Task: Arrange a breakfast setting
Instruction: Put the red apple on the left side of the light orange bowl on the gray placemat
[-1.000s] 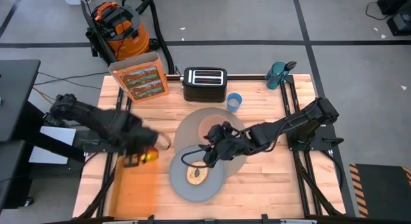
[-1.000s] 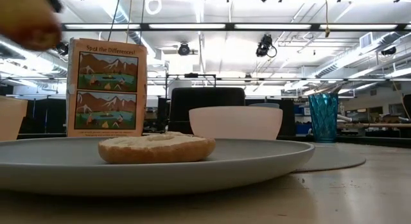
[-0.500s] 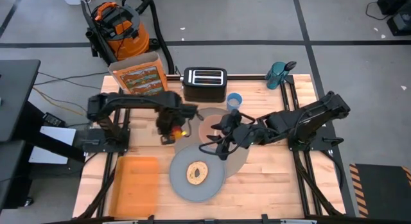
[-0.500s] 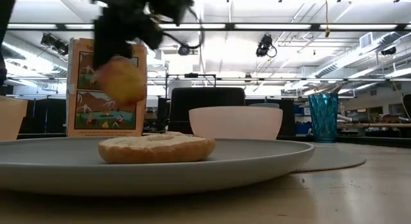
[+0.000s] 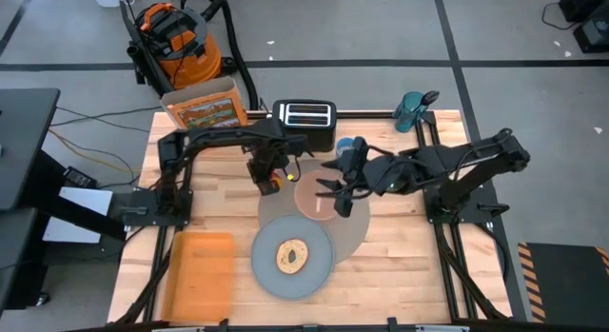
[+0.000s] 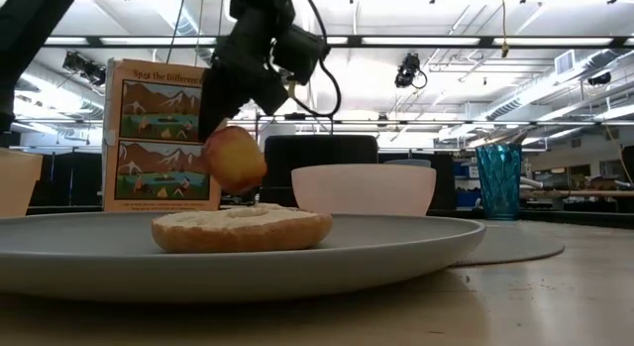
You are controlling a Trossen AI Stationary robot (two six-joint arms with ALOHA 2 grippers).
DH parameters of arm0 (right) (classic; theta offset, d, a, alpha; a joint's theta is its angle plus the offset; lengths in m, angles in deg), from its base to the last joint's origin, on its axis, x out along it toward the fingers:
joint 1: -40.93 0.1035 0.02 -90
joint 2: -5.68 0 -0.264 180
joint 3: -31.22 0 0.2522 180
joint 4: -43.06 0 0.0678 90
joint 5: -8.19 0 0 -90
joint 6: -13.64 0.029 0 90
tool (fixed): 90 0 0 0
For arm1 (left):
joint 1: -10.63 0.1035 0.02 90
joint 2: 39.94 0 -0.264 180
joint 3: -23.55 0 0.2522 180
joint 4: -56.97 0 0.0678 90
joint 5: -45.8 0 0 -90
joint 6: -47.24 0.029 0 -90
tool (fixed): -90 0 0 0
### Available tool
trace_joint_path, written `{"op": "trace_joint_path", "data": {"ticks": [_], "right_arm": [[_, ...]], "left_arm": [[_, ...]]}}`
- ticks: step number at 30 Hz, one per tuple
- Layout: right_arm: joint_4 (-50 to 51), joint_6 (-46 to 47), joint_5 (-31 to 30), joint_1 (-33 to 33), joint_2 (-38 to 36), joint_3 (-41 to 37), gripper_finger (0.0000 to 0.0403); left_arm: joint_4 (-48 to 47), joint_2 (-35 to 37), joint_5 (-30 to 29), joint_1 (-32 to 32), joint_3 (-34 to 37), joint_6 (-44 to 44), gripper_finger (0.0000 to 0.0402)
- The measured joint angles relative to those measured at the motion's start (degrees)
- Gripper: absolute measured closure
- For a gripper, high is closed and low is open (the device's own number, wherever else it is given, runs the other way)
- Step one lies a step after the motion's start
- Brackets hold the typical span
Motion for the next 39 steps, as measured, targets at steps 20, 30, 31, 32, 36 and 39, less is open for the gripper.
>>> {"op": "trace_joint_path", "data": {"ticks": [20, 30, 31, 32, 36, 39], "right_arm": [[-1.2, -6.7, 6.6, -6.5, 2.8, 0.0, 0.0202], [-1.4, -8.8, 9.8, -7.9, 2.7, 0.0, 0.0202], [-1.4, -9.1, 9.9, -7.9, 2.7, 0.0, 0.0202], [-1.4, -9.5, 10.1, -8.0, 2.7, 0.0, 0.0202], [-1.4, -10.3, 10.2, -8.1, 2.7, 0.0, 0.0202], [-1.4, -10.3, 10.4, -8.1, 2.7, 0.0, 0.0202]], "left_arm": [[0.8, -3.8, 3.6, 2.9, 0.0, -6.2, 0.0376], [2.6, -5.9, 3.7, 2.9, 0.0, -8.4, 0.0375], [2.7, -5.9, 3.7, 2.9, 0.0, -8.4, 0.0375], [2.8, -5.9, 3.7, 2.9, 0.0, -8.4, 0.0375], [3.5, -5.9, 3.7, 2.9, 0.0, -8.5, 0.0375], [4.4, -5.9, 3.7, 2.8, 0.0, -8.4, 0.0374]]}}
